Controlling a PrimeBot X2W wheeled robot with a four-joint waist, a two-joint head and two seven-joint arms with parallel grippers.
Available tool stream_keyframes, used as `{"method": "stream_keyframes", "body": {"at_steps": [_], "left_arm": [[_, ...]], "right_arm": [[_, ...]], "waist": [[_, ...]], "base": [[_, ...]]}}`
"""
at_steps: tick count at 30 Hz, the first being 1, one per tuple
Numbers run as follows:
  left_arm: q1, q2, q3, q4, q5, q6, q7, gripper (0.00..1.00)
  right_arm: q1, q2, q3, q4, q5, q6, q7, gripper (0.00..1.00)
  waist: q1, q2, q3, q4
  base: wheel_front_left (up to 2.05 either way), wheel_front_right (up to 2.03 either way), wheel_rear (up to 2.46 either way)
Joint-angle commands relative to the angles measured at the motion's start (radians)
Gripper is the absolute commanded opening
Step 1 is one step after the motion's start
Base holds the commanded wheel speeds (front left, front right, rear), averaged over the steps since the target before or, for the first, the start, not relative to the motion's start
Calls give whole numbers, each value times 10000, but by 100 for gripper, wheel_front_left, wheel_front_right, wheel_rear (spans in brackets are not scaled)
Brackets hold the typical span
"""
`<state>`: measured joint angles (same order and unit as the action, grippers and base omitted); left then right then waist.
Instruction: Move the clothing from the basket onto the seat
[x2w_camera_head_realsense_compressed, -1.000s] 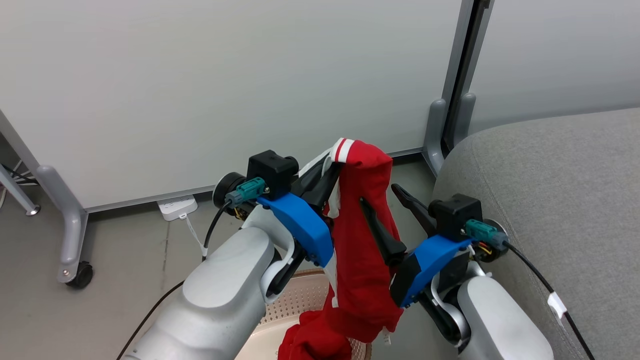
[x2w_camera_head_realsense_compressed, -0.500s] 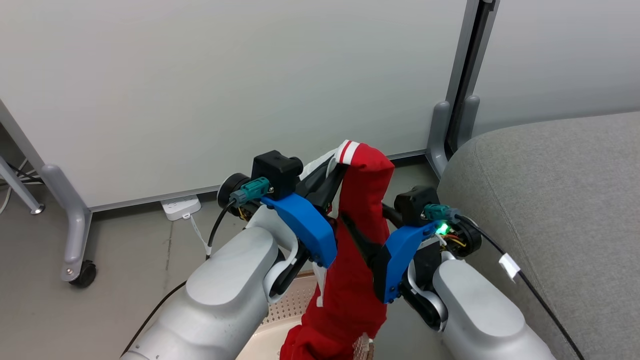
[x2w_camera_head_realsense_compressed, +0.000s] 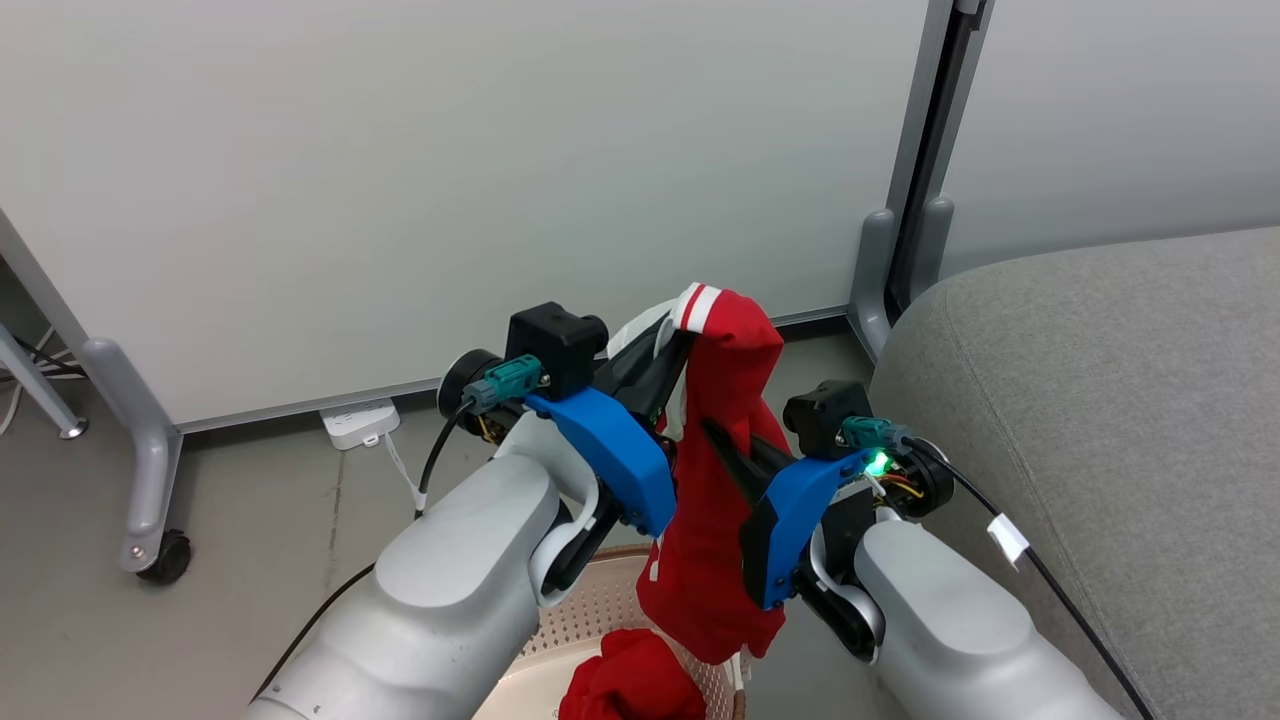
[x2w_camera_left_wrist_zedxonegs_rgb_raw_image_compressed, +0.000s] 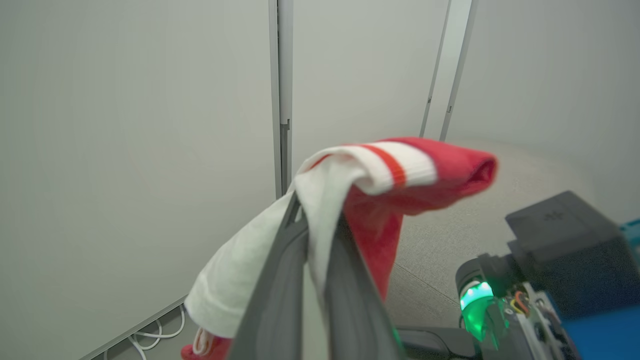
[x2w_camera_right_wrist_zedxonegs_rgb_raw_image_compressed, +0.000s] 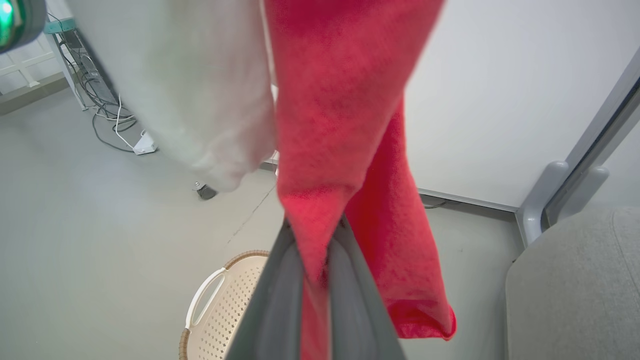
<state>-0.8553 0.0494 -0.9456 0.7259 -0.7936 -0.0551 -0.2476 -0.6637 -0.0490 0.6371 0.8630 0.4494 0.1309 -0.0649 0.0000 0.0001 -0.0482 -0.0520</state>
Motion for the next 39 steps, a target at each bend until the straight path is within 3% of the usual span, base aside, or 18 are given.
{"method": "stream_keyframes", "body": {"at_steps": [1,17,18,19,31,39], "left_arm": [[-157,20,-14,4,-46,39,-42,0],[-299,21,-174,209,-231,96,-107,3],[-295,21,-173,225,-239,98,-106,94],[-287,20,-174,242,-252,100,-111,100],[86,95,-132,185,-57,163,-189,100],[2043,822,1220,-1715,1278,333,-180,100]], "right_arm": [[-200,-24,16,37,18,-3,-49,0],[-638,-22,634,840,548,-3,-719,0],[-647,-22,665,867,580,-3,-752,0],[-670,-24,696,894,618,-3,-767,0],[-1020,-22,896,1255,907,-3,-1109,0],[-1218,-22,790,1544,913,-3,-1392,0]], "waist": [[0,-1,3,-7],[0,-1,56,-60],[0,-1,57,-61],[0,-1,58,-62],[0,-1,140,-42],[0,-1,326,-58]], "base": [[0,0,0],[0,0,0],[0,0,0],[0,0,0],[0,0,0],[0,0,0]]}}
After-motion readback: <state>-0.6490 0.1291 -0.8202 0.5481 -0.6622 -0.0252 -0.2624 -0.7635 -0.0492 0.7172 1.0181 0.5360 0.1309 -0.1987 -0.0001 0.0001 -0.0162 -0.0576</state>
